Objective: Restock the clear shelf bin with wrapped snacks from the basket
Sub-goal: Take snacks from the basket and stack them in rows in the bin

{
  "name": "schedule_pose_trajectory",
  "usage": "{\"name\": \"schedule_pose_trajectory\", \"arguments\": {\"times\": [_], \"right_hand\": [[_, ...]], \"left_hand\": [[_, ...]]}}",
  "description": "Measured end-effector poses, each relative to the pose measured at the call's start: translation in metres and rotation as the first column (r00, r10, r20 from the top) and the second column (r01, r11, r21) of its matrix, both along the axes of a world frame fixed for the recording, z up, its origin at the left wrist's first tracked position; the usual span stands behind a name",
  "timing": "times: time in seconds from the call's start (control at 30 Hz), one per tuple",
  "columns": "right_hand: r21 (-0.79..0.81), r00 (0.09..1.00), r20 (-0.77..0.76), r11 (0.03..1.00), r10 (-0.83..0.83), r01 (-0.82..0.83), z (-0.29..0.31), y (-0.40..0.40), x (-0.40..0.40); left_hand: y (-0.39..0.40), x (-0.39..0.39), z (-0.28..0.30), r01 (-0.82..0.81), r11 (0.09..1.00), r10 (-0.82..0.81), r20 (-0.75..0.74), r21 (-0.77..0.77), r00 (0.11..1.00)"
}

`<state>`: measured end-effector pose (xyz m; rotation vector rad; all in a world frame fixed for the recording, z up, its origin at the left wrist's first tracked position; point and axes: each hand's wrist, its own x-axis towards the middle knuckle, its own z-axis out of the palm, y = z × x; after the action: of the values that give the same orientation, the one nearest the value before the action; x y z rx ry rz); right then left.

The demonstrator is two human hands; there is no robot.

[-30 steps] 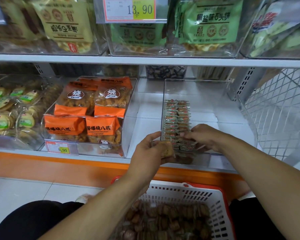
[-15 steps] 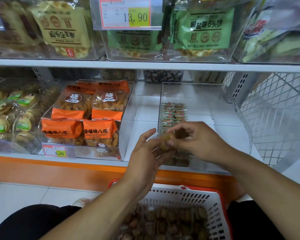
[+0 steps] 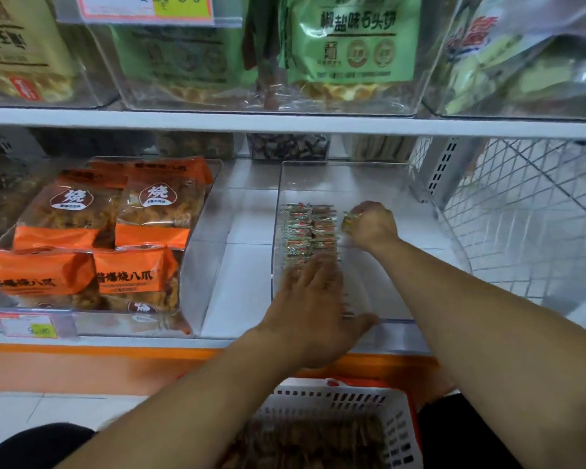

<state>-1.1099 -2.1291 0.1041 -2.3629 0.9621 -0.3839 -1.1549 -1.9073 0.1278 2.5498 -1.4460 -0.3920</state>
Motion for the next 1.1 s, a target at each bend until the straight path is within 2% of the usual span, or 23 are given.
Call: {"name": "schedule_pose_trajectory", "arguments": {"times": [0.07,0.2,0.4,0.53,0.67,0.9,1.0,1.1], "right_hand": [[0.045,0.998,0.066,0.999,-0.024,0.022,-0.008,-0.005,0.009],[0.134,0.979,0.156,0.985,-0.130,0.110,-0.019,-0.012,0.019],[0.104,0.966,0.187,0.981,-0.180,0.163,-0.017,-0.011,0.019],[0.206,0.957,0.209,0.966,-0.201,0.157,-0.016,-0.006,0.022],[0.290,0.962,0.166,0.943,-0.219,0.164,-0.012,-0.007,0.021],[0.314,0.967,0.148,0.937,-0.209,0.154,-0.002,-0.009,0.014],[0.319,0.972,0.156,0.940,-0.176,0.119,0.009,-0.002,0.004],[0.180,0.941,0.325,0.983,-0.089,0.031,0.031,0.020,-0.015]], "left_hand": [[0.000,0.000,-0.004,-0.007,0.999,0.007,0.002,0.047,1.000],[0.002,-0.003,-0.005,-0.001,0.999,-0.002,0.057,0.044,0.998],[0.000,-0.002,-0.002,-0.003,0.993,0.003,0.001,0.122,1.000],[0.001,-0.002,-0.002,0.003,0.993,-0.004,0.001,0.116,1.000],[0.001,-0.002,-0.002,0.002,0.994,-0.001,-0.012,0.109,1.000],[0.003,0.000,0.000,-0.014,0.998,0.012,-0.034,-0.062,0.999],[0.007,-0.006,0.003,-0.007,0.989,0.010,0.022,-0.146,1.000],[0.019,-0.014,0.011,0.039,0.971,-0.017,0.096,-0.234,0.995]]}}
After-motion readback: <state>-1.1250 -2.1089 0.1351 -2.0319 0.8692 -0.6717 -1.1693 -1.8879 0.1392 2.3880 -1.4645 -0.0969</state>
